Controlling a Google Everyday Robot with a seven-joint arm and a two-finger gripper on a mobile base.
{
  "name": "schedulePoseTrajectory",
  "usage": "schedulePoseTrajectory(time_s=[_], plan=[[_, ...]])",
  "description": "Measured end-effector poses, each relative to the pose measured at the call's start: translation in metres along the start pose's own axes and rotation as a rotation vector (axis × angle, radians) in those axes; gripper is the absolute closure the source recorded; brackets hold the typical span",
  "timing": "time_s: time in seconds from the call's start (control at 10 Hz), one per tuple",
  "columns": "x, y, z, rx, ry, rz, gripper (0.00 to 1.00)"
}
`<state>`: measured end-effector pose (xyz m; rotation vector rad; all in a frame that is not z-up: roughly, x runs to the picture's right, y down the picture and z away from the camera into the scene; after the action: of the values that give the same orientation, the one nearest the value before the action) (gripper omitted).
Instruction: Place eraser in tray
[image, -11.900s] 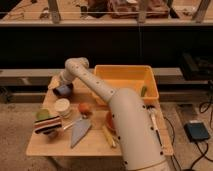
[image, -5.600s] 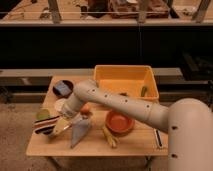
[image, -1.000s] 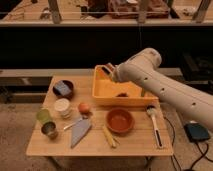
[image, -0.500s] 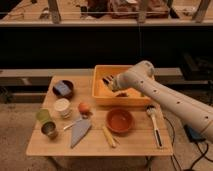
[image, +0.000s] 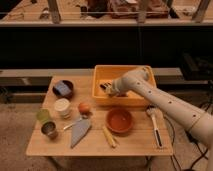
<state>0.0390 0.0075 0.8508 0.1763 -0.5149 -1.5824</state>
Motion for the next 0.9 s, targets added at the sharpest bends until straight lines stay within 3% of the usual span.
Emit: schedulePoseTrajectory(time_s=[0.3, 0.4, 0.5, 0.9], plan=[[0.005, -0.011, 0.003, 0.01, 0.005, 0.021, 0.98], [0.01, -0.011, 0.002, 0.003, 0.017, 0.031, 0.89], [0.018, -0.009, 0.0, -0.004, 0.038, 0.04, 0.7], [0.064, 0.002, -0.001, -0.065, 0.076, 0.031, 0.28]])
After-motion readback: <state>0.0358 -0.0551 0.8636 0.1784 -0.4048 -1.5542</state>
